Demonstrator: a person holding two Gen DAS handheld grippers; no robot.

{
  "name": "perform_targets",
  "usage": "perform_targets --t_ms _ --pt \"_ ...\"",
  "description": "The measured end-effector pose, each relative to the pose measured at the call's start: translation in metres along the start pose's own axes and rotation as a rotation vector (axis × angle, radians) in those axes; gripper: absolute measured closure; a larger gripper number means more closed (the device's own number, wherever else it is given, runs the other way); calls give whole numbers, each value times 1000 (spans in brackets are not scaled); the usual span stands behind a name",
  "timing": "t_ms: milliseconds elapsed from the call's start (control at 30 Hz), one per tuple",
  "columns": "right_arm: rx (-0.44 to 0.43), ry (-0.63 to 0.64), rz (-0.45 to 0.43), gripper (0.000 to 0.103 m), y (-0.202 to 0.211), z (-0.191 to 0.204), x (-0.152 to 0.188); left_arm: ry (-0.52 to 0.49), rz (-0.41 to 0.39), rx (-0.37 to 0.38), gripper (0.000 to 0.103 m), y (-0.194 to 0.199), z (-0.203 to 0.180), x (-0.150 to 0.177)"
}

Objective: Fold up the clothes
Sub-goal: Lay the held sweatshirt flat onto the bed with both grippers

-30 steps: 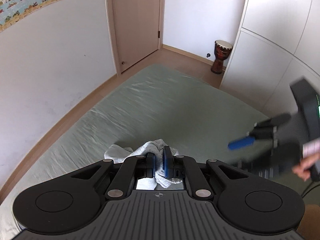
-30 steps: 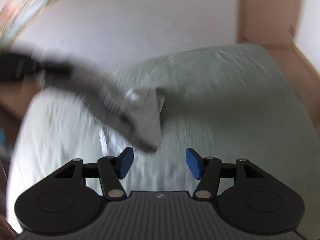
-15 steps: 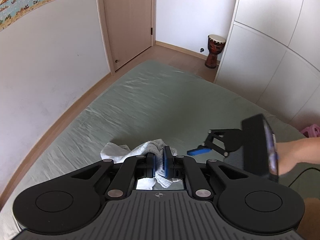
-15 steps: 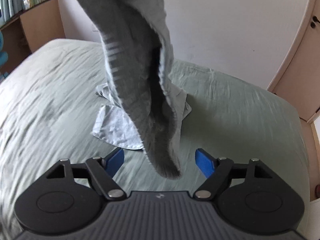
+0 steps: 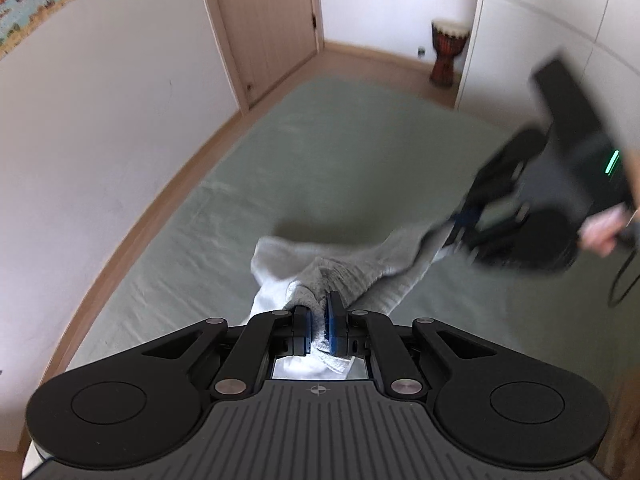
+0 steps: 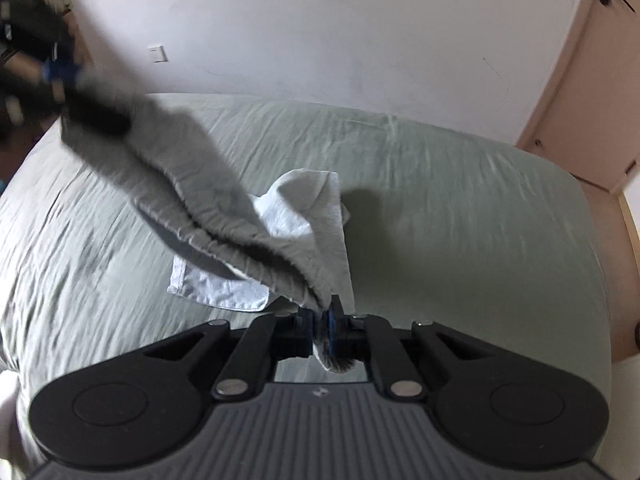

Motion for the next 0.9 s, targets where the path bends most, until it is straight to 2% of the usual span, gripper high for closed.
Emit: perform_targets --t_ms 133,233,367,467,533,567,633,733,833,900 --pt "24 -16 38 97 11 -9 -18 -28 67 -11 96 -17 6 0" --pt "82 -9 75 97 15 -16 -42 -55 82 -33 96 -23 11 -10" --pt "198 0 66 97 26 -31 -86 -110 68 -90 96 -18 30 -49" --pt "321 8 -15 97 61 -48 -142 -124 -34 -188 96 25 67 -116" --pt "418 10 -110 97 103 -61 -188 -126 -129 -257 96 64 87 -155" --pt "444 6 -149 97 121 -65 -203 -128 -154 -275 96 75 92 -164" --pt "508 -17 -263 97 174 -76 -240 -130 -250 -313 96 120 105 -195" --pt "573 -16 -348 97 217 -81 -262 -156 -354 -358 96 170 110 -223" --pt "620 -4 -396 97 242 -83 -265 -184 -384 -365 96 180 102 -230" --pt "598 -6 -370 97 232 -81 -249 -215 -361 -359 96 169 92 -218"
Point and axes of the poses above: each gripper's, at about its wrist camera, not at the fingertips, and y roughly against the way its jaws point, z to its left, x to its underside, the point moved 10 cm from there along -y, roughly the way its jaws point, and after that the axes turned 4 degrees about y, right-handed, at the moved point
